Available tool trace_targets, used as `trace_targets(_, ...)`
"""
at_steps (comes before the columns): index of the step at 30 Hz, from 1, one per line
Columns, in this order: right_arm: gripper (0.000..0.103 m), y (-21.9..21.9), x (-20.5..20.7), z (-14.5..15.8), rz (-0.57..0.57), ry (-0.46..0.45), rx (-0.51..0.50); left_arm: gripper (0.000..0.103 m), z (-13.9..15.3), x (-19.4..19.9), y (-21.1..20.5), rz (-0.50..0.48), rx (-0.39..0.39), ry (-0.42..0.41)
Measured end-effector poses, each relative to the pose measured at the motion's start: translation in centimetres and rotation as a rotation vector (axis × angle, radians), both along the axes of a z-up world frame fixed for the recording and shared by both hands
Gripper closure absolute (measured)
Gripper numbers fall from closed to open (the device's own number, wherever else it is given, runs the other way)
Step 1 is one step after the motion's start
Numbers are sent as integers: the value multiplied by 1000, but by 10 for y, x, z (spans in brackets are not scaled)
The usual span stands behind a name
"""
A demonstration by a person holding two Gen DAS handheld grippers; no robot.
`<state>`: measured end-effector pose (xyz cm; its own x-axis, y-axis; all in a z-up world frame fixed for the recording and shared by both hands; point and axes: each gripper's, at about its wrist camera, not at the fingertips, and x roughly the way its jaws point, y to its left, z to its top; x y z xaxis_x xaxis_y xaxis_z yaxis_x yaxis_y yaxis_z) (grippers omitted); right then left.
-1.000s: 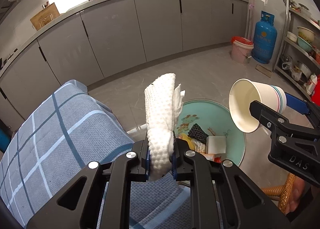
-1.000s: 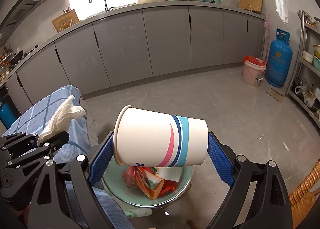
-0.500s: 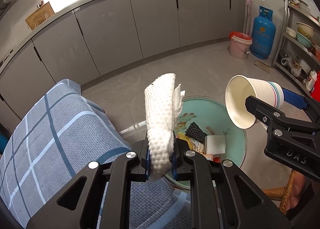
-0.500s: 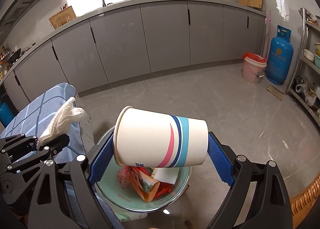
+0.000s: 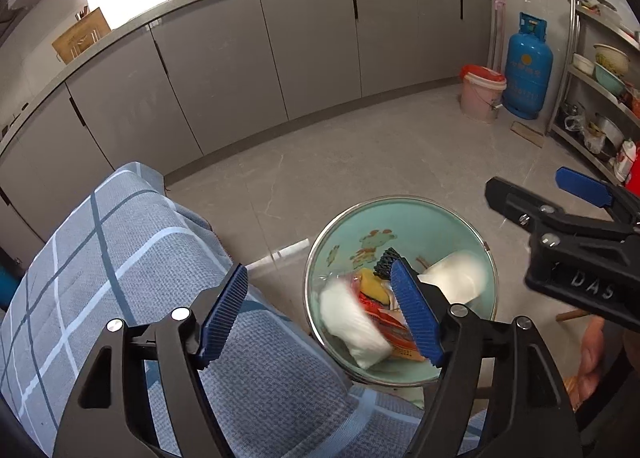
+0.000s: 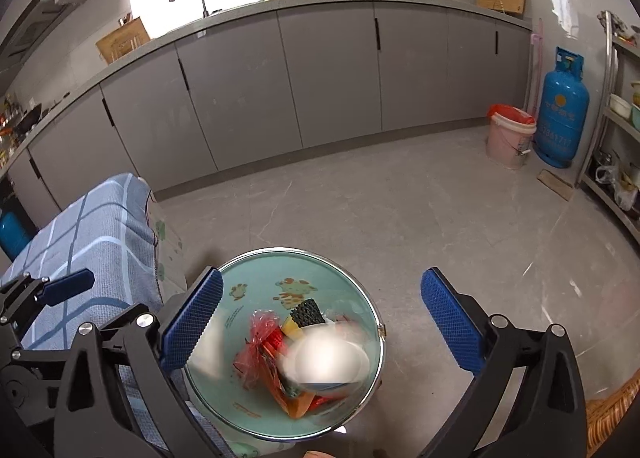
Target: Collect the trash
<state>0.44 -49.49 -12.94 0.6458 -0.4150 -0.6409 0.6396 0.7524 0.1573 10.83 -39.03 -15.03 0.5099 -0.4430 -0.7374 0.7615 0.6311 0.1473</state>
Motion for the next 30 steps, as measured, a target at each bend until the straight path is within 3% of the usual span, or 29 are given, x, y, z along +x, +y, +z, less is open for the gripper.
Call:
trace_targets(8, 5, 19, -41, 19, -28, -54, -3, 17, 24, -15, 35, 47, -37, -43)
trace_targets(22, 5, 79, -71, 62, 3, -102, -81, 16, 79, -36, 108, 116, -178, -84)
trace_targets(30, 5, 101, -69, 77, 20, -108, -116, 15, 95, -40, 129, 125, -216, -107)
